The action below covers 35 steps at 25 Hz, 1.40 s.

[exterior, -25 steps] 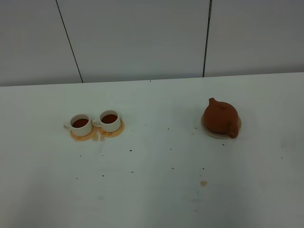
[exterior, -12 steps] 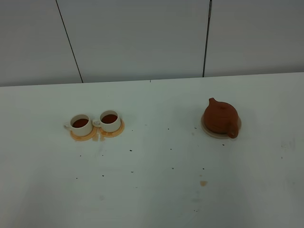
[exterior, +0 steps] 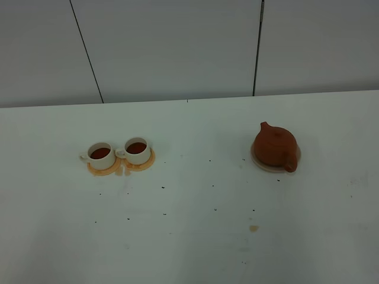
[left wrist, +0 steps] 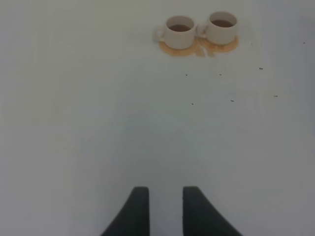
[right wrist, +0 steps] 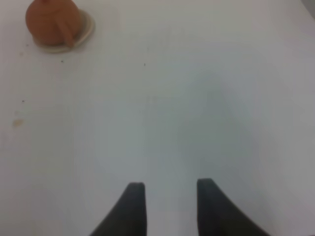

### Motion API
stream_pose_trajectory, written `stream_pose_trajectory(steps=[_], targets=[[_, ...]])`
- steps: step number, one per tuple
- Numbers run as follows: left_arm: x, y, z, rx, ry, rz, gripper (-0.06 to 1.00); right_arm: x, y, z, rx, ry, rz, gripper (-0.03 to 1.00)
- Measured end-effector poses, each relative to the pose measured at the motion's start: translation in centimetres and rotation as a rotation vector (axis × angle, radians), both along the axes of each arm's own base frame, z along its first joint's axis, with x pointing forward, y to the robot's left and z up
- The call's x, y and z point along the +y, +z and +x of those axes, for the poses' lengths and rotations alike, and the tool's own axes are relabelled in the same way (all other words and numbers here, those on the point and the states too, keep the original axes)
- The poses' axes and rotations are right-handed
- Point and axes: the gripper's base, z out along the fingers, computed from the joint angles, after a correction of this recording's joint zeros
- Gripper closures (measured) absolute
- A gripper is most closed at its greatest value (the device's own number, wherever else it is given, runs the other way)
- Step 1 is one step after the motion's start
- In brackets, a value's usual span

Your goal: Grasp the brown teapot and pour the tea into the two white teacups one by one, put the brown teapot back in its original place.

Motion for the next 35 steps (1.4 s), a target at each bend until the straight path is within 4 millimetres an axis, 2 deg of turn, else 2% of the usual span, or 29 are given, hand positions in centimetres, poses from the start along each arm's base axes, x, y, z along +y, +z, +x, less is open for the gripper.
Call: stream_pose_trajectory(steps=[22,29,35], targets=[[0.00,0.00,0.00,0.000,0.000,0.001,0.70,0.41,-0.09,-0.28,0.030,0.028,0.035,0.72],[0.00,0.00,0.00,0.000,0.000,0.001,0.70,-0.09,-0.10,-0.07,0.011,0.018,-0.049,0.72],[0.00,0.00,0.00,0.000,0.000,0.001,0.70,-0.14,-0.02,0.06,-0.006,0.015,-0.054,0.72]])
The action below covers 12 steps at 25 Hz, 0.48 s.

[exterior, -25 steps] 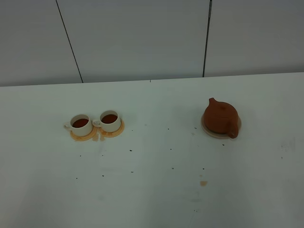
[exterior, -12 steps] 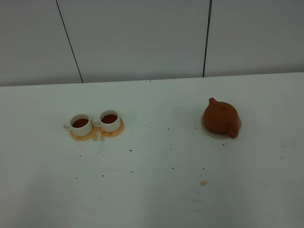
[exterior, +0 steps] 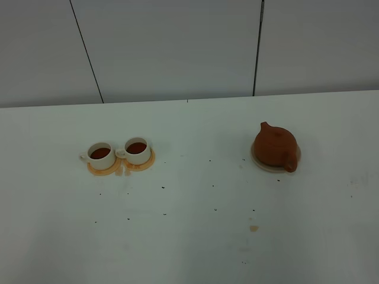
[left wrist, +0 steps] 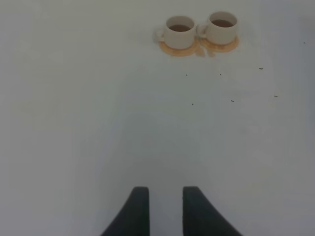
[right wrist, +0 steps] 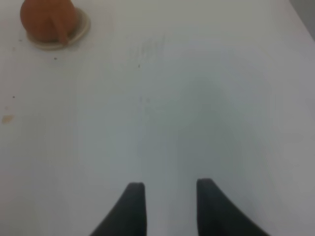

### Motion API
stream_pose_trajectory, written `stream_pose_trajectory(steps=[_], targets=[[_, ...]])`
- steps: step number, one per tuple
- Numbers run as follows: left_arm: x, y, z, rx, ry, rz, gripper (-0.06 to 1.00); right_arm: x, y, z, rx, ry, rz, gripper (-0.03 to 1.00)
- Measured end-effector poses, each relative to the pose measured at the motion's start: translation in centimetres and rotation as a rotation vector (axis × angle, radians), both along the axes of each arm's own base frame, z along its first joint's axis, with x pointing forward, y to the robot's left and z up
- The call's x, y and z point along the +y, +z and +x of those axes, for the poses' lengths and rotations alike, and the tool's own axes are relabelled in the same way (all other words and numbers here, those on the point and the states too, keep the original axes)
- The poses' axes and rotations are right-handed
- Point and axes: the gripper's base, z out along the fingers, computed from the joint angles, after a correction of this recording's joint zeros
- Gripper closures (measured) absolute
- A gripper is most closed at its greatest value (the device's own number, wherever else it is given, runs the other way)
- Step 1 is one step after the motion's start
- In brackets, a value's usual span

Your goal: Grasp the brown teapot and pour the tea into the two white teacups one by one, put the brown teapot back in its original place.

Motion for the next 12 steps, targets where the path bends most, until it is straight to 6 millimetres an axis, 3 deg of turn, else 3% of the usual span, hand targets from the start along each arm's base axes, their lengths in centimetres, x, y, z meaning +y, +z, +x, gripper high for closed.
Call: stream_pose_trajectory(steps=[12], targets=[[0.00,0.00,0.00,0.000,0.000,0.000,0.70,0.24,-0.05,-0.03,0.006,0.005,0.042,0.72]])
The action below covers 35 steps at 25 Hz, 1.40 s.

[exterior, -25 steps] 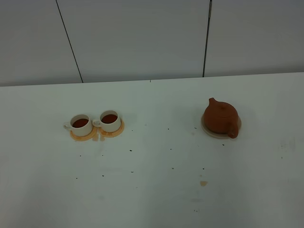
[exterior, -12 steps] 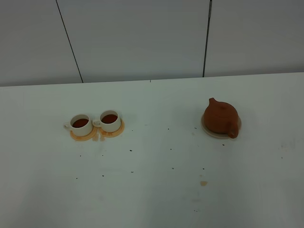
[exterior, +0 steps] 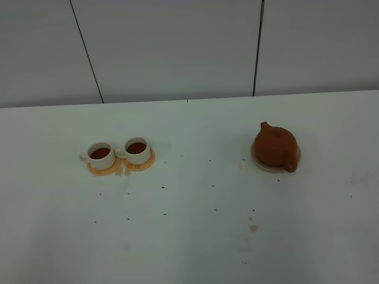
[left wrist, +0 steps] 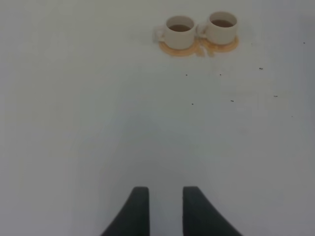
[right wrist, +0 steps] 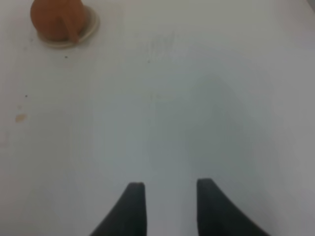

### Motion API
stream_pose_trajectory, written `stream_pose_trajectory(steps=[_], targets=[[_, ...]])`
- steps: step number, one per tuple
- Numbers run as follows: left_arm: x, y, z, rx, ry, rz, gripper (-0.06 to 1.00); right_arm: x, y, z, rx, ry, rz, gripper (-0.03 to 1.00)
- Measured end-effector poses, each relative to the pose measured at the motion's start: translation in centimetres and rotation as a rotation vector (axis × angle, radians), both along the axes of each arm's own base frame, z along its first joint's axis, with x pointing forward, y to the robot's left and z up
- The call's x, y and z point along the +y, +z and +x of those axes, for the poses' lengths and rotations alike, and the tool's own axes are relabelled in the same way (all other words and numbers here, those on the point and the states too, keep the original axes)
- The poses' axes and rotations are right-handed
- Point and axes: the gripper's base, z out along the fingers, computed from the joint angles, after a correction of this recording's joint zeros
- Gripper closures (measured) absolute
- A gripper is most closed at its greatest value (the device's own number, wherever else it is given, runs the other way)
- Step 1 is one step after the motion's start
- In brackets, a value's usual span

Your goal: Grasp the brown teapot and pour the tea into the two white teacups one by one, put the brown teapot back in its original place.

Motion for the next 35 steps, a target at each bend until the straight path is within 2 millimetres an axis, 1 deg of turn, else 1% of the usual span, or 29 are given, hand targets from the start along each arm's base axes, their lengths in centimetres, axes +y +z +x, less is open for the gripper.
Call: stream_pose_trajectory(steps=[6,15,21,27,31,35], targets=[[0.0,0.0,0.0,0.000,0.000,0.000,0.70,0.0,0.1,0.0,-0.010,-0.001,0.000,0.72],[0.0,0.0,0.0,0.000,0.000,0.000,0.70,-0.1,0.8,0.4,-0.099,-0.013,-0.008,0.72],[0.0,0.0,0.0,0.000,0.000,0.000,0.70,-0.3,1.3,0.7,-0.162,-0.007,-0.058,0.72],[0.0,0.0,0.0,0.000,0.000,-0.001,0.70,0.0,1.4,0.7,-0.167,0.017,-0.024,0.72],[0.0,0.0,0.0,0.000,0.000,-0.001,0.70,0.4,0.7,0.4,-0.088,0.047,0.005,0.72],[0.0,0.0,0.0,0.000,0.000,-0.001,0.70,0.5,0.5,0.3,-0.067,0.054,0.011,0.72]])
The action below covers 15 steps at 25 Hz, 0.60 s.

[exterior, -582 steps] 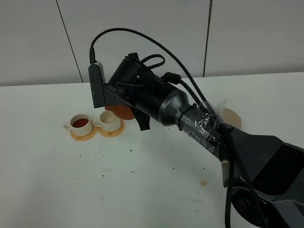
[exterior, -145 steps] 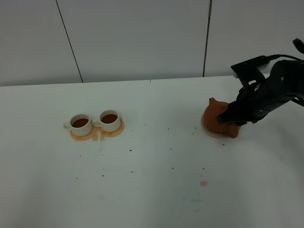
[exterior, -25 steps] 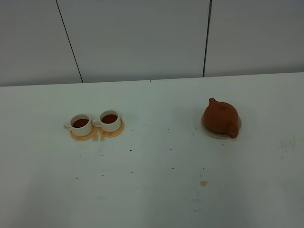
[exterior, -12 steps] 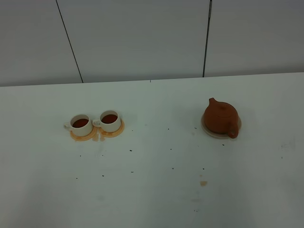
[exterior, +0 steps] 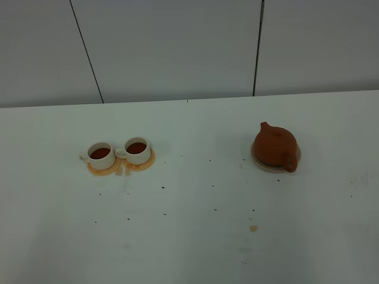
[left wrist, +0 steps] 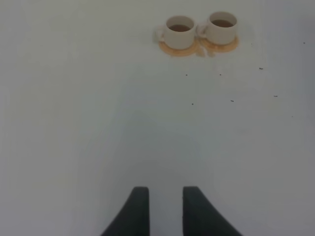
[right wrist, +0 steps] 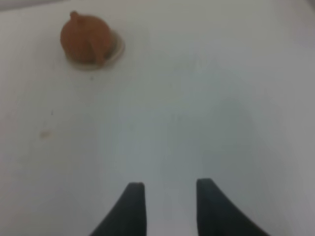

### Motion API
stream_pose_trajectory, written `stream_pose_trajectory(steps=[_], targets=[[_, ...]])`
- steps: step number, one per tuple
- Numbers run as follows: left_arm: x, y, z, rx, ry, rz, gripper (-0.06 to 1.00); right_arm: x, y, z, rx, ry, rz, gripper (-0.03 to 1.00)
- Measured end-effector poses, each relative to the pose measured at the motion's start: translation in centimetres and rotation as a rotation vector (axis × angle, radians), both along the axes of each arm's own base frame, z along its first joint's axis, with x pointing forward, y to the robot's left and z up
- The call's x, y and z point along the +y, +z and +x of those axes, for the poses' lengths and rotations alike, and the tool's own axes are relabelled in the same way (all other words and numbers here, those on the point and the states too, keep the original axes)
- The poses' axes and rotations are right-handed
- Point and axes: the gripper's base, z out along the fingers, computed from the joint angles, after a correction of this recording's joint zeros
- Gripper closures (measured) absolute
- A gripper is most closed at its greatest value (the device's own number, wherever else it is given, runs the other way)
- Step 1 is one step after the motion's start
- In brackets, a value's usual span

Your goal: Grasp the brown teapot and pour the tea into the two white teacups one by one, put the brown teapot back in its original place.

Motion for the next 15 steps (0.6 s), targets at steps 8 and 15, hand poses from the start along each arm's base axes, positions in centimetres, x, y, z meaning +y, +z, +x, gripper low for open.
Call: stream_pose_trajectory(steps=[8,15], targets=[[0.00,0.00,0.00,0.000,0.000,0.000,0.70,-0.05,-0.02,0.00,-0.002,0.018,-0.045,0.72],[0.00,0.00,0.00,0.000,0.000,0.000,0.70,-0.01,-0.21,-0.11,0.020,0.037,-0.071,0.72]])
